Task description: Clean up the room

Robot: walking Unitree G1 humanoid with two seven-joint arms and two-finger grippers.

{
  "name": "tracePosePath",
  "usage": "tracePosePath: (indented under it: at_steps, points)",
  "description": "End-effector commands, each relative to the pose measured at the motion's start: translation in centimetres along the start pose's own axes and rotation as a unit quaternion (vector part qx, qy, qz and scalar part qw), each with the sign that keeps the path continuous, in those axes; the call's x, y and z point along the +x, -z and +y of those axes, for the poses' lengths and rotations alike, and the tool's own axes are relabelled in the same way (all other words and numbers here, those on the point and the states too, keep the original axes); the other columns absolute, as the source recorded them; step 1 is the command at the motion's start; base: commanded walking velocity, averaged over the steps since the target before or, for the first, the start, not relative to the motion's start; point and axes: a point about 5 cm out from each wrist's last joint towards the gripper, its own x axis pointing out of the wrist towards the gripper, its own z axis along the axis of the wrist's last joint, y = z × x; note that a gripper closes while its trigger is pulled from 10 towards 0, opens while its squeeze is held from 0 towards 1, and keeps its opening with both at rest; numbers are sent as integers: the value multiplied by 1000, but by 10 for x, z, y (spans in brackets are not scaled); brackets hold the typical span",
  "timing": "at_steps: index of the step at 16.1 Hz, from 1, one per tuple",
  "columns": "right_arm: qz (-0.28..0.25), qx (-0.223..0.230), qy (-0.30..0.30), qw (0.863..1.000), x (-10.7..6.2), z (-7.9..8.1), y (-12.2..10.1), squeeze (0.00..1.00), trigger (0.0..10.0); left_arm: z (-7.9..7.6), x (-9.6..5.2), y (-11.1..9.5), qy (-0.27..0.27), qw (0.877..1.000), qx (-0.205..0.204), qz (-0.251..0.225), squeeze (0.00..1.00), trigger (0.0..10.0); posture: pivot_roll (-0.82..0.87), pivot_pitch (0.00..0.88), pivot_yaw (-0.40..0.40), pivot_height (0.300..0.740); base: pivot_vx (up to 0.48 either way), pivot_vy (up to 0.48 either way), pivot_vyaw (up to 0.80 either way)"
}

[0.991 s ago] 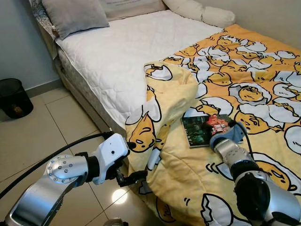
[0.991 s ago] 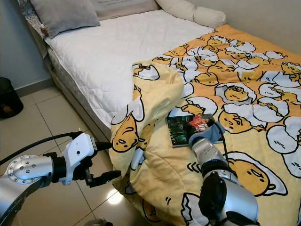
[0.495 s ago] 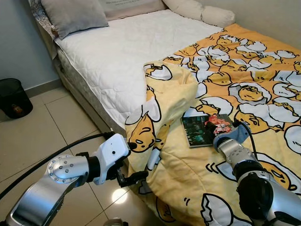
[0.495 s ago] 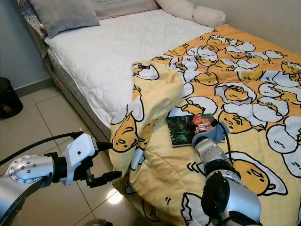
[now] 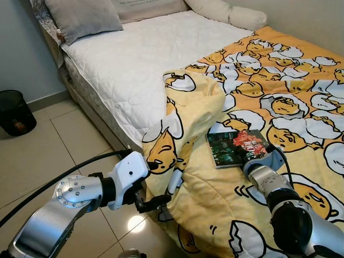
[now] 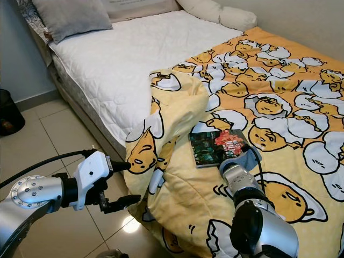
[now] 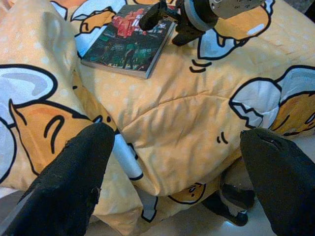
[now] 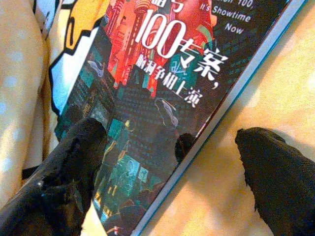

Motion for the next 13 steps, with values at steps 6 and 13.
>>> tracePosePath:
  at_steps: [6,13]
  points:
    - [19,27,-33,999,0,5,9,0,10000,-3,0,-2,17,1000,7,3,0,10000,69,0,-11,740,0,0,0]
    - [38,60,-56,996,0,15,22,0,10000,-5,-4,-4,17,1000,5,6,0,10000,103,0,-16,740,0,0,0]
